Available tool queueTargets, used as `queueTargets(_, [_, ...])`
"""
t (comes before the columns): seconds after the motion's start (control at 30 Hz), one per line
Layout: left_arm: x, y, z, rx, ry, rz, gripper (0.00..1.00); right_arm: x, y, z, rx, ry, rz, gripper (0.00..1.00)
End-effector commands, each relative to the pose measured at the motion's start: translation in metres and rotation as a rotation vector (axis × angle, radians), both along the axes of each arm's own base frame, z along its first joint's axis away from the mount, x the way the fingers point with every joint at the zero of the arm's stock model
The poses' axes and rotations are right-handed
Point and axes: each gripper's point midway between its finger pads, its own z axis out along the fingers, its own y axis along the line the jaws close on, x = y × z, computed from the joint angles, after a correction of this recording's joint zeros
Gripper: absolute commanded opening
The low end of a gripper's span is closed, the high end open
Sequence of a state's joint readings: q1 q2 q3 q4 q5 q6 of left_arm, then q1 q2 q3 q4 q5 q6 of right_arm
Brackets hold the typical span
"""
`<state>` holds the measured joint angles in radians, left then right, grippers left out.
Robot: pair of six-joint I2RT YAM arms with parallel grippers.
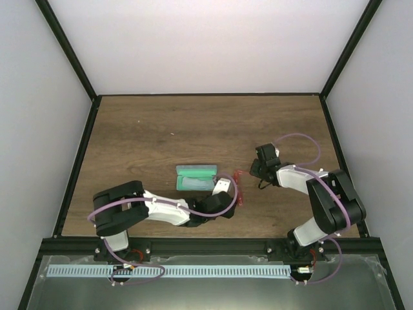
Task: Organize the sunglasses
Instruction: Fold the sunglasses at the center of the board.
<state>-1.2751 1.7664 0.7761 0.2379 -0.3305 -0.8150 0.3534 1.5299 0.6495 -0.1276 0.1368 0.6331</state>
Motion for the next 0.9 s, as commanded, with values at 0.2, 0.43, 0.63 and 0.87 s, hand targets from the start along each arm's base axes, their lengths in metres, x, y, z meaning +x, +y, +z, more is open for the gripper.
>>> queueTargets(0.2, [0.009, -0.025, -0.044, -0.024, 0.131, -0.066, 0.51, -0.032, 0.02, -0.018, -0.002, 0.056, 0.019, 0.04])
queueTargets(0.43, [0.013, -0.024, -0.069, -0.025, 0.186, -0.043, 0.51, -0.043, 0.019, -0.026, -0.004, 0.075, 0.029, 0.03])
queueTargets(0.63, [0.022, -0.028, -0.064, -0.025, 0.174, -0.023, 0.51, -0.052, 0.024, -0.024, 0.013, 0.089, 0.053, 0.01])
queueTargets(0.87, [0.03, -0.036, -0.074, -0.021, 0.195, -0.008, 0.52, -0.065, 0.028, -0.032, 0.027, 0.137, 0.086, 0.01])
